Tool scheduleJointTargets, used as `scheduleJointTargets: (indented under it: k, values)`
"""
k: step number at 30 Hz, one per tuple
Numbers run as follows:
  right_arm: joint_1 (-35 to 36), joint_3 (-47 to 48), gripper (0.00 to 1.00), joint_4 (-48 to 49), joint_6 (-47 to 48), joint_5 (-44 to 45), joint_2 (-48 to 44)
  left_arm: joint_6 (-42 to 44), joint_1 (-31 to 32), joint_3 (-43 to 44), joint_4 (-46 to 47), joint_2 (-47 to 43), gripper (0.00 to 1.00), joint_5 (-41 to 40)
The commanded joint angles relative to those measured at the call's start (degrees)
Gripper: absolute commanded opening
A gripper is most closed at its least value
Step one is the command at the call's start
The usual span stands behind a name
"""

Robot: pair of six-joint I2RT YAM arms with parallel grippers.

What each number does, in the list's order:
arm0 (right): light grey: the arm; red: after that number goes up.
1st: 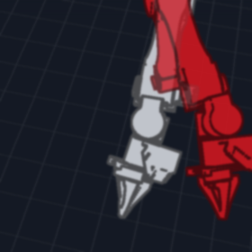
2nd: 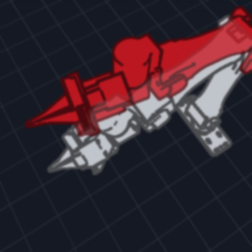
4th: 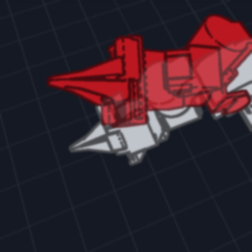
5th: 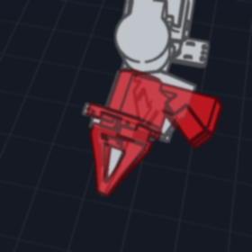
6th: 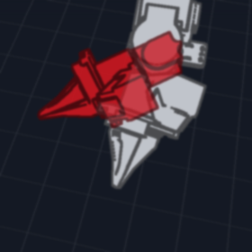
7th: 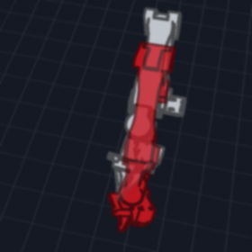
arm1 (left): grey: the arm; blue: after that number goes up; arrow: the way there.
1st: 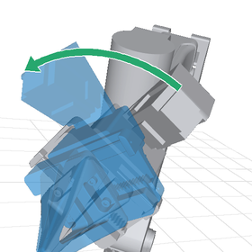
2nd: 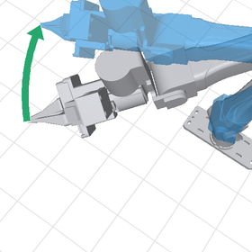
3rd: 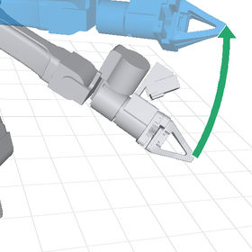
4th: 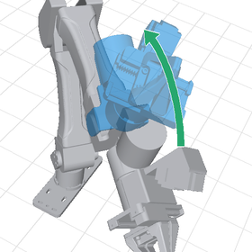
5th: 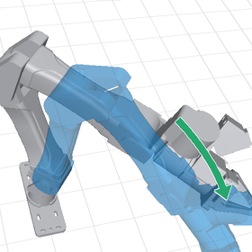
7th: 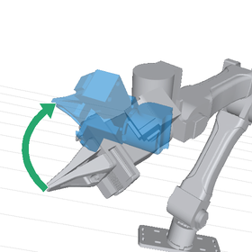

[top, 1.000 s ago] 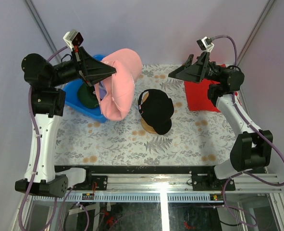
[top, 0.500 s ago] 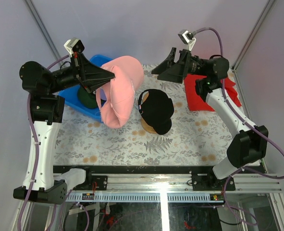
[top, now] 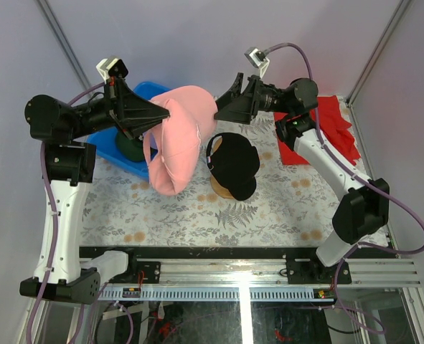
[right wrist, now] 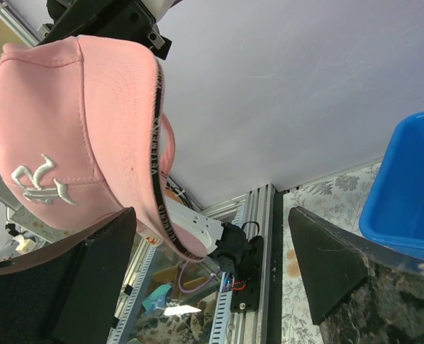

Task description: Stack the hats

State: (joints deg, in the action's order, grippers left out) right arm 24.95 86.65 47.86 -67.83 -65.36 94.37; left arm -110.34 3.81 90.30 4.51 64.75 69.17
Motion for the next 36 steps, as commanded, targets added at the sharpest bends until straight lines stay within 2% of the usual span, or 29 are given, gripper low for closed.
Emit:
scheduleJointTargets:
  k: [1,9,15,17,19,25,29,31,32,33,36]
  values:
    - [1.97,1.69,0.94,1.49,2.29,3.03,-1.42,-5.68,0.37,0.15,8.31,-0.12,0.0,2.16]
    - [4.77,-1.94,0.91,1.16,3.69,5.47,-4.11,-6.24,0.25,-0.48,11.23,1.17,0.0,2.82]
    - [5.39,-5.26,0.79,0.12,4.48,6.66,-6.77,-7.07,0.3,0.01,14.03,3.03,0.0,3.39]
    - [5.37,-5.99,0.68,-0.78,5.01,6.98,-7.92,-6.95,0.28,0.22,14.47,3.54,0.0,3.5]
    - [5.48,-6.29,0.49,-2.38,5.68,7.32,-8.79,-6.9,0.24,0.12,15.22,4.11,0.0,3.78]
    - [5.46,-8.47,0.02,-6.57,7.28,8.8,-12.27,-5.39,0.23,-1.06,16.2,5.51,0.0,4.16]
    - [5.46,-9.41,0.0,-12.18,7.4,11.24,-16.97,0.22,-1.09,-2.53,11.94,5.97,0.01,4.77]
    - [5.47,-8.63,0.0,-20.25,9.98,13.84,-19.86,4.96,-3.37,-2.65,8.76,6.5,0.08,4.73]
    - [5.46,-7.72,0.0,-25.57,11.58,15.14,-21.17,7.79,-4.84,-2.14,6.66,6.85,0.22,4.63]
    - [5.38,-6.8,0.0,-31.21,12.8,17.21,-22.21,10.79,-6.26,-1.43,4.33,7.18,0.3,3.89]
    - [5.1,-3.55,0.0,-38.61,11.4,19.03,-23.34,21.17,-8.45,0.97,-5.15,8.18,0.41,0.57]
